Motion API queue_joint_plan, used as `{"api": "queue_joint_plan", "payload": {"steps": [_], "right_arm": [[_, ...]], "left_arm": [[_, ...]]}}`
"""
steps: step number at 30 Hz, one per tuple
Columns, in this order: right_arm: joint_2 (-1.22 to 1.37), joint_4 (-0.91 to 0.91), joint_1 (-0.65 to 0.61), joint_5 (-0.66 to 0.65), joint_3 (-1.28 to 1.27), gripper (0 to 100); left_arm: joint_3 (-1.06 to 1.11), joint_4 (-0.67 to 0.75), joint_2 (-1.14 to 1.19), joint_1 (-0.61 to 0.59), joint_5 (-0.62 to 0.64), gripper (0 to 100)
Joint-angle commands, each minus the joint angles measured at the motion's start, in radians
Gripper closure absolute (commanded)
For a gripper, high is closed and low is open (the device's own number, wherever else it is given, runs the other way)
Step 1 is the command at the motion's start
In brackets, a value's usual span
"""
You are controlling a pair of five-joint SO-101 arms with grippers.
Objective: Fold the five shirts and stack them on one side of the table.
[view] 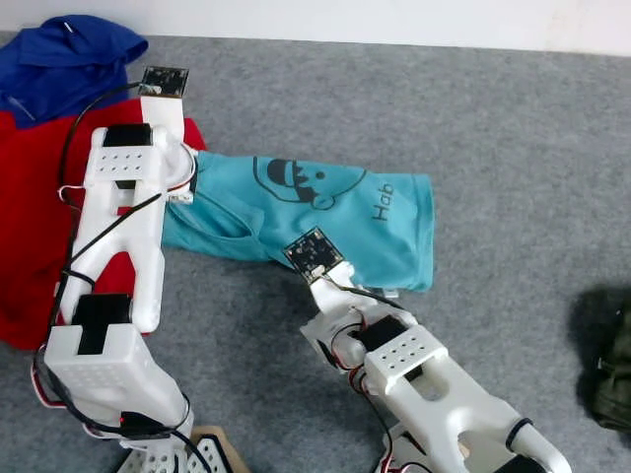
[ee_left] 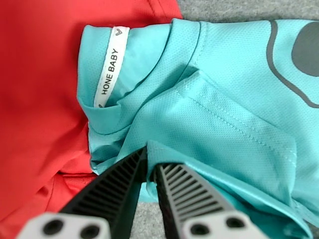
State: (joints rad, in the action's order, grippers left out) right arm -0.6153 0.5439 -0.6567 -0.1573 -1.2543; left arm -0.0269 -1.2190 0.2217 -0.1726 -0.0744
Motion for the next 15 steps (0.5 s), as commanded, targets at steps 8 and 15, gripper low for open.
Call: {"api": "queue_joint_plan", "payload": {"steps": [8, 15], "right_arm": [[-0.012, -0.019, 0.022, -0.014, 0.005, 82.2], [-0.012, -0.019, 0.022, -0.014, 0.005, 82.2]], "left_arm": [[-0.038, 0.166, -0.007, -0.007, -0.003, 98], [-0.05, 0.193, 0.093, -0.007, -0.005, 98]]}}
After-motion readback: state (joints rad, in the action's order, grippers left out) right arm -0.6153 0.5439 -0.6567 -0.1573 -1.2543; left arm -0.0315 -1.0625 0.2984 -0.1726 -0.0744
